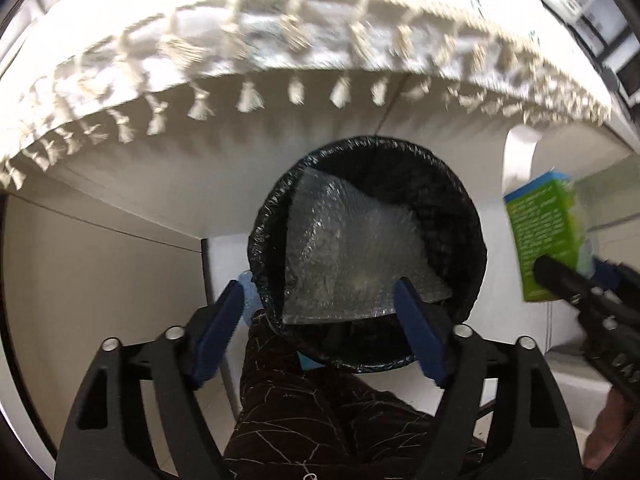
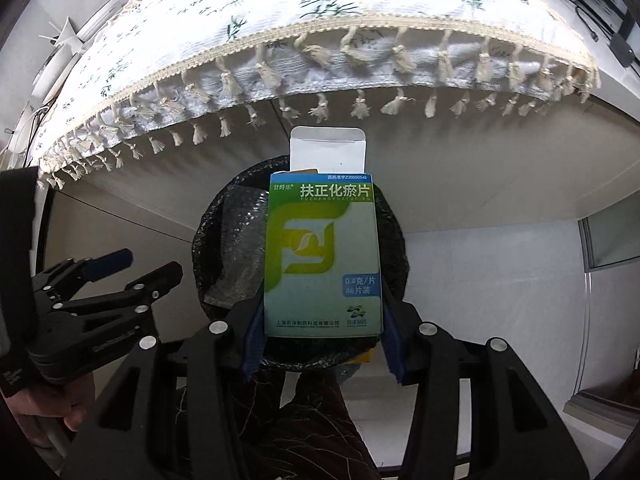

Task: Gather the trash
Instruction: 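Open the left gripper over the bin while the right gripper drops the medicine box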

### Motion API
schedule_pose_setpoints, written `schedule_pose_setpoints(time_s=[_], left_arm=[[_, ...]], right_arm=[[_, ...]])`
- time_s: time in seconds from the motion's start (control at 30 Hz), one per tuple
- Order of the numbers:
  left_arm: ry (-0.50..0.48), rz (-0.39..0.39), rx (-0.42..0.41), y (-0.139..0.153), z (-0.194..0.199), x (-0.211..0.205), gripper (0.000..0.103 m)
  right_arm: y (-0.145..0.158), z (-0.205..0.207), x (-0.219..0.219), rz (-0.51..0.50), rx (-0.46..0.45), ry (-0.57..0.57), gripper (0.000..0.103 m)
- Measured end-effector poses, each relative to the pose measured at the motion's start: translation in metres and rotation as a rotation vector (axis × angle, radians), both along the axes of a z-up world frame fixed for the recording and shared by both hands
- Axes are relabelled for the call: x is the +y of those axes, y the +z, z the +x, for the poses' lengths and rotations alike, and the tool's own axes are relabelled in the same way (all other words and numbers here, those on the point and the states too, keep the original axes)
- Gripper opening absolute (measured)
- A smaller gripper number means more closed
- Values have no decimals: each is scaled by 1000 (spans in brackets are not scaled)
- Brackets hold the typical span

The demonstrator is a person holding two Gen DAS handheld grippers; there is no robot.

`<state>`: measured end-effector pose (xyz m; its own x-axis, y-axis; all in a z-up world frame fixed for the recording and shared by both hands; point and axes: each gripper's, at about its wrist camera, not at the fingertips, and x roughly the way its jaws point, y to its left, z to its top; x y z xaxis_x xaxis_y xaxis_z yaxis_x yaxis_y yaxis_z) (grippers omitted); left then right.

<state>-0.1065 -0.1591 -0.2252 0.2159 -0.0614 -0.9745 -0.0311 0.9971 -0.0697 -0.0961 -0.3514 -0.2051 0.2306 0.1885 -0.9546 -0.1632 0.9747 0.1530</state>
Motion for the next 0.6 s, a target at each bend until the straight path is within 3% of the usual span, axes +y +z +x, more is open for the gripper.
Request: schedule_pose_setpoints(time_s=[0.07, 0.23, 0.4, 0.43, 0.5, 0.6], left_arm=[[24, -5, -5, 4, 2, 4, 87], [72, -14, -50, 24, 0, 24, 96], [103, -19, -69, 35, -3, 34, 97], [108, -19, -69, 36, -2, 36, 97], [112, -17, -67, 35, -3, 38, 97], [111, -21, -68, 37, -4, 38, 97]], right_arm=[[-3, 3, 8, 0, 3, 11, 46], [-9, 10, 27, 0, 12, 46, 46], [-12, 15, 41, -4, 11, 69, 47], [-12, 16, 44, -6, 9, 67, 49], [-9, 18, 44, -8, 4, 55, 68], [2, 20, 39, -8, -18, 39, 75]])
